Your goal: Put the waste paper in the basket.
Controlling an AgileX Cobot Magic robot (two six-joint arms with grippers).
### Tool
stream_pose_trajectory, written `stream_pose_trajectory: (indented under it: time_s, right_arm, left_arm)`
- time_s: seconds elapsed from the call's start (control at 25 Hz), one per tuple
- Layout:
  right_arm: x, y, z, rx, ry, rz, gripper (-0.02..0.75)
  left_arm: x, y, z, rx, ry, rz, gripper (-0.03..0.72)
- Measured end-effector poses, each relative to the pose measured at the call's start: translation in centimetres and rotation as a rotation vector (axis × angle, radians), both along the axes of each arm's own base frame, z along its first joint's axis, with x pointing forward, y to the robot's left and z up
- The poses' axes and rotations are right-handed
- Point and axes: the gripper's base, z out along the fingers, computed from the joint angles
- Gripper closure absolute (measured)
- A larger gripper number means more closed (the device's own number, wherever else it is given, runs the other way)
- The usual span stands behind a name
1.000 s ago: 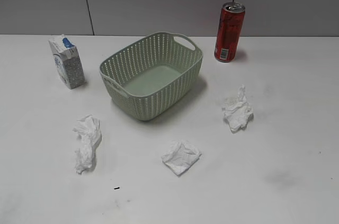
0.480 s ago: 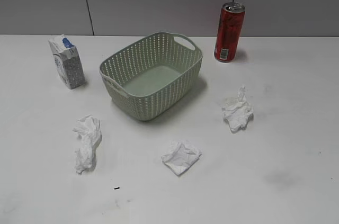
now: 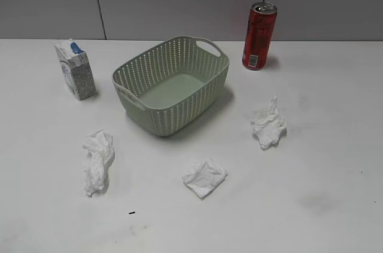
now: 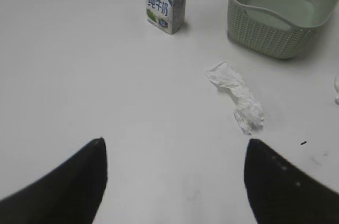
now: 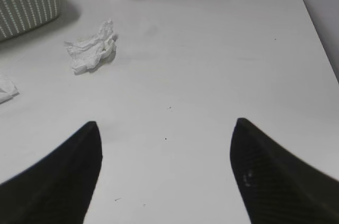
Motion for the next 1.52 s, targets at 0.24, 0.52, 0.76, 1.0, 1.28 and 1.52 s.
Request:
stream_pose_trajectory:
  time_s: [0.24,0.52,0.76,1.0,1.28,1.52]
  right_arm:
    - [0.0,0.0,0.0,0.001,0.000,0.000,0.167]
    - [0.0,0.0,0.0,0.000,0.000,0.000,0.167]
    - [0.0,0.0,0.0,0.000,0.000,0.000,0.167]
    - [0.0,0.0,0.0,0.000,0.000,0.000,0.167]
    - [0.0,0.0,0.0,0.001,0.000,0.000,0.167]
    - [0.0,0.0,0.0,0.000,0.000,0.000,0.167]
  left_arm:
    - [5.4,-1.1,-1.0,0.073,0.125,-0.058,0.094]
    - [11.7,-2.1,-2.5,0.138,0.286,-0.089,0.095]
    - [15.5,-5.3,-3.8,0.172,0.359,-0.196,0.097]
    - [17.8,-10.2,-7.2,0.208,0.446,-0.306,0.098]
    - [21.1,-13.8,-11.8,0.225,0.605,-0.298,0.098]
    - [22.4,-14.6,-15.6,0.252,0.755,-0.266,0.100]
